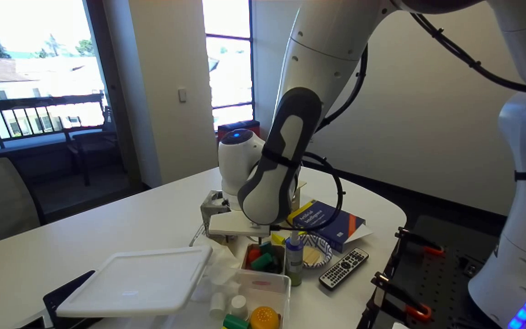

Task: Put the napkin box on the cardboard box, open the lunchbox, pick up one green block and put it inside the lunchbox

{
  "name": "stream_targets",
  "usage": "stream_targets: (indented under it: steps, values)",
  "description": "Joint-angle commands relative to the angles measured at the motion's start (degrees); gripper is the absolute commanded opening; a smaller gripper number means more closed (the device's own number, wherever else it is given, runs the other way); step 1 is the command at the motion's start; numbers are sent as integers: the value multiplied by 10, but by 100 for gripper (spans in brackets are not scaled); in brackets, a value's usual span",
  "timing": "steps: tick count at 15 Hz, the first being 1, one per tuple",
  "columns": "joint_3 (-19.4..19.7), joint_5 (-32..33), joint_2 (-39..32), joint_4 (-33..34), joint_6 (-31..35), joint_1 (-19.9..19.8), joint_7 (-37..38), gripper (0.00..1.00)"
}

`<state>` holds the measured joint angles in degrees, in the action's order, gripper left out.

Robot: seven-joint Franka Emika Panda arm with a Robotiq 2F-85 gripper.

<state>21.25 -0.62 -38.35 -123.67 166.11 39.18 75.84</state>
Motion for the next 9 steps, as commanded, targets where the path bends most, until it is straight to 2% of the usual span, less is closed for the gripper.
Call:
stream_targets:
  steps: [1,5,9]
  values:
    - [3,-3,-4,-26,7,12,51,100]
    - [2,-8,-12,-51,17,9,92,100]
    - [-17,-23,-25,-53,27,-9,117,100]
